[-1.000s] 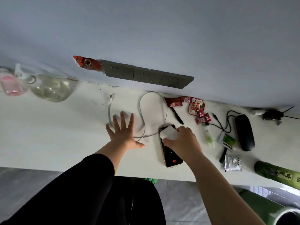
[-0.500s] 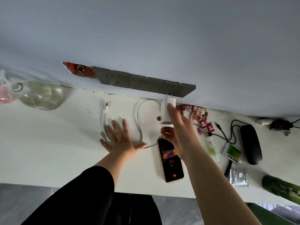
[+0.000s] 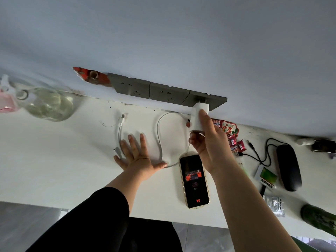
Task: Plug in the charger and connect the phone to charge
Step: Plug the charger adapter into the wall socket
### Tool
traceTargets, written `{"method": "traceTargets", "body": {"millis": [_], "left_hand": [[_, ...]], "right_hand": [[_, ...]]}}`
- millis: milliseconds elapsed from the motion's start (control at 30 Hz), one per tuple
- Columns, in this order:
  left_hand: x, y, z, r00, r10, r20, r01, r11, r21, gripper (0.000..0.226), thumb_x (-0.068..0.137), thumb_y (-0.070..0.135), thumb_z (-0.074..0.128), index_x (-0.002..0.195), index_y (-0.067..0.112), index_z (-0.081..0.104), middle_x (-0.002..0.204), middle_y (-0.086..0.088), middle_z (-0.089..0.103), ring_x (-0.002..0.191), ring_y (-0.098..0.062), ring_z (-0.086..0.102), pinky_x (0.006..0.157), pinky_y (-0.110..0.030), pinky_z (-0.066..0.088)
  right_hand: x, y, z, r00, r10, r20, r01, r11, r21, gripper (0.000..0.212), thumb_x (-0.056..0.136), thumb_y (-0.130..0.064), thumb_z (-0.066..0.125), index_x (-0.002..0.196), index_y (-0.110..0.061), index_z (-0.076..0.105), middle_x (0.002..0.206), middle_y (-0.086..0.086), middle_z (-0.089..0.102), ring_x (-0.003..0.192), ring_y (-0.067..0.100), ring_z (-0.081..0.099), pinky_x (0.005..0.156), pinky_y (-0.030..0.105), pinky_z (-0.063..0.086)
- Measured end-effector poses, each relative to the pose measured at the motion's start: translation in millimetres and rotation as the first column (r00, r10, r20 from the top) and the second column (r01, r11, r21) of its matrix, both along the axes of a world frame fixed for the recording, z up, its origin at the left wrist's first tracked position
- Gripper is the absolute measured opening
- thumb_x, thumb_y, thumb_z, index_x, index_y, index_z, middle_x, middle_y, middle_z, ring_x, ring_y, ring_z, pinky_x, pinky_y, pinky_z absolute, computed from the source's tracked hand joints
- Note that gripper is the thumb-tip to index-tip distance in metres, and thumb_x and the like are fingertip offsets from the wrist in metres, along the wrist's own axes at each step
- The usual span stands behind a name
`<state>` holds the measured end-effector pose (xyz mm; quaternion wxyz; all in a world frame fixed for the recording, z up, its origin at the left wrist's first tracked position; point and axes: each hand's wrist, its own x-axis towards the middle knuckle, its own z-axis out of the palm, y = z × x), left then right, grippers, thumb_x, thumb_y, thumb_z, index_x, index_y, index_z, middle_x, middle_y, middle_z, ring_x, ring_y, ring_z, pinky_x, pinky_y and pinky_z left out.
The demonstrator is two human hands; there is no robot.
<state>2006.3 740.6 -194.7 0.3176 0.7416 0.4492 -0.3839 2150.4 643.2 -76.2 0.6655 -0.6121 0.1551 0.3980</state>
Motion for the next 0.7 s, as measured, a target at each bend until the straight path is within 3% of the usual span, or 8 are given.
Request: {"method": "traceTargets", "body": {"millis": [233, 400, 700], "left_hand": [[0.8, 1.4, 2.4, 1.0, -0.008, -0.011, 0.007, 1.0, -0.008, 0.131, 0.048, 0.092, 0.045, 0.105, 0.04, -0.061, 0.104, 0.006, -0.073, 0.124, -0.03, -0.053, 0.106, -0.065, -0.016], [-0.7, 1.3, -0.9, 1.0, -0.019, -0.013, 0.018, 1.0, -0.01, 0.131, 0.048, 0.092, 0.045, 0.106, 0.042, -0.061, 0.104, 0.007, -0.074, 0.1, -0.024, -0.065, 0.105, -0.065, -0.018], [-1.7, 1.4, -3.5, 1.0, -0.016, -0.012, 0.016, 1.0, -0.004, 0.131, 0.045, 0.093, 0.044, 0.108, 0.042, -0.06, 0.105, 0.007, -0.074, 0.102, -0.023, -0.065, 0.105, -0.065, -0.018]], "right_hand": [[-6.4, -3.8, 0.3, 0.99, -0.058, -0.125, 0.084, 0.973, 0.214, 0.012, 0.073, -0.021, 0.071, 0.074, -0.01, 0.077, 0.081, 0.009, 0.07, 0.062, 0.012, 0.063, 0.06, 0.021, 0.057], [-6.8, -2.8, -0.9, 0.991, -0.078, -0.109, 0.099, 0.974, 0.202, 0.014, 0.074, -0.023, 0.072, 0.066, -0.013, 0.077, 0.073, 0.005, 0.071, 0.06, 0.01, 0.063, 0.057, 0.019, 0.055], [0.6, -4.5, -0.1, 0.992, -0.094, -0.089, 0.107, 0.981, 0.16, 0.015, 0.071, -0.027, 0.075, 0.071, -0.012, 0.076, 0.082, 0.011, 0.069, 0.059, 0.01, 0.064, 0.054, 0.018, 0.054]]}}
